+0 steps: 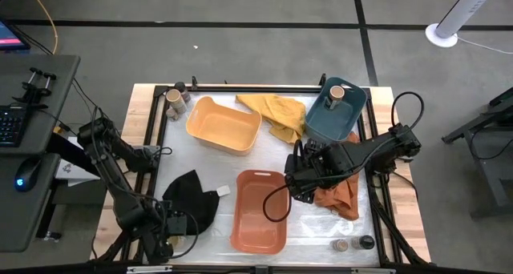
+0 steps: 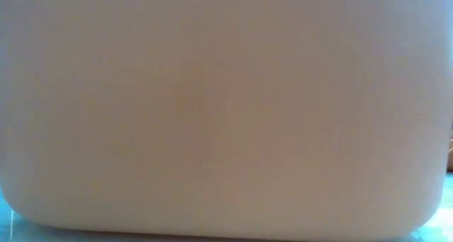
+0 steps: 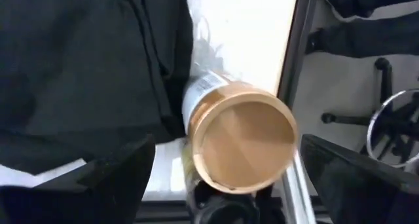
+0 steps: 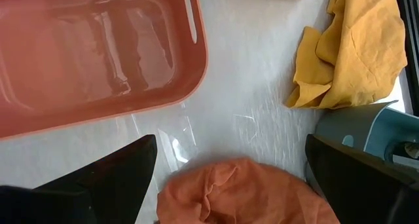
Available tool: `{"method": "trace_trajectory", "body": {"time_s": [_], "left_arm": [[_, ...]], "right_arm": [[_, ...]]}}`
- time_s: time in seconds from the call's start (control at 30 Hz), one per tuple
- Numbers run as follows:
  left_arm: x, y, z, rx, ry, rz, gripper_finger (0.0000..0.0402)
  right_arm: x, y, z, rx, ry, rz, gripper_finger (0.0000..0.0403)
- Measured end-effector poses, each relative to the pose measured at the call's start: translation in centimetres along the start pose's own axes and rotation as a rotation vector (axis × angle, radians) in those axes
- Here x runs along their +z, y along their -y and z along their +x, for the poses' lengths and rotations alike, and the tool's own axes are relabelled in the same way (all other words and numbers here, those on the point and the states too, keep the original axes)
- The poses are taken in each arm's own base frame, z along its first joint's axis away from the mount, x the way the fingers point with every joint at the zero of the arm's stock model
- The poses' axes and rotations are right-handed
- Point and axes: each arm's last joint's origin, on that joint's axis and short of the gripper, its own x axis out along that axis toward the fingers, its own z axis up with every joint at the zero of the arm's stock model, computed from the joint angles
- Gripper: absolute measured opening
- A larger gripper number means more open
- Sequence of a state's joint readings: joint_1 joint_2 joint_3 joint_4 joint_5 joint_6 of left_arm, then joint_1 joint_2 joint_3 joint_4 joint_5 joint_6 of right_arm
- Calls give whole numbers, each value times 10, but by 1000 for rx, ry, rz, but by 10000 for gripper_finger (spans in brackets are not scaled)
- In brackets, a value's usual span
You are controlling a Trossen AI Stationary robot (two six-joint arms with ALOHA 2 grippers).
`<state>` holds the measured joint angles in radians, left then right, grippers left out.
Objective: Sort spices by type
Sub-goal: Put the bottom gold seasoning bottle into the blue bin
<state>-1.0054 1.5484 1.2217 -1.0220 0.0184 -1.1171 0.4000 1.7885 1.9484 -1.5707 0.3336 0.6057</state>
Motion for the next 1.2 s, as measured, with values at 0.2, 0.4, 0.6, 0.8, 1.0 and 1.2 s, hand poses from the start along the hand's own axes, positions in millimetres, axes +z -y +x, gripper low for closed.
{"method": "trace_trajectory", "body": {"time_s": [0.2, 0.4, 0.6, 0.8, 1.0, 1.2], "left_arm": [[-1, 2, 3, 2, 1, 58, 369], [-5, 11, 12, -8, 2, 164, 369], [-5, 14, 28, 42, -27, 178, 369], [-3, 16, 35, 59, -36, 174, 369], [-3, 16, 35, 60, -36, 82, 332], [7, 11, 31, 48, -27, 33, 239]], "right_arm": [[0, 0, 0, 0, 0, 18, 387], [0, 0, 0, 0, 0, 22, 387], [0, 0, 0, 0, 0, 24, 387], [0, 0, 0, 0, 0, 49, 387], [0, 0, 0, 0, 0, 44, 387], [-2, 3, -6, 7, 17, 53, 387]]}}
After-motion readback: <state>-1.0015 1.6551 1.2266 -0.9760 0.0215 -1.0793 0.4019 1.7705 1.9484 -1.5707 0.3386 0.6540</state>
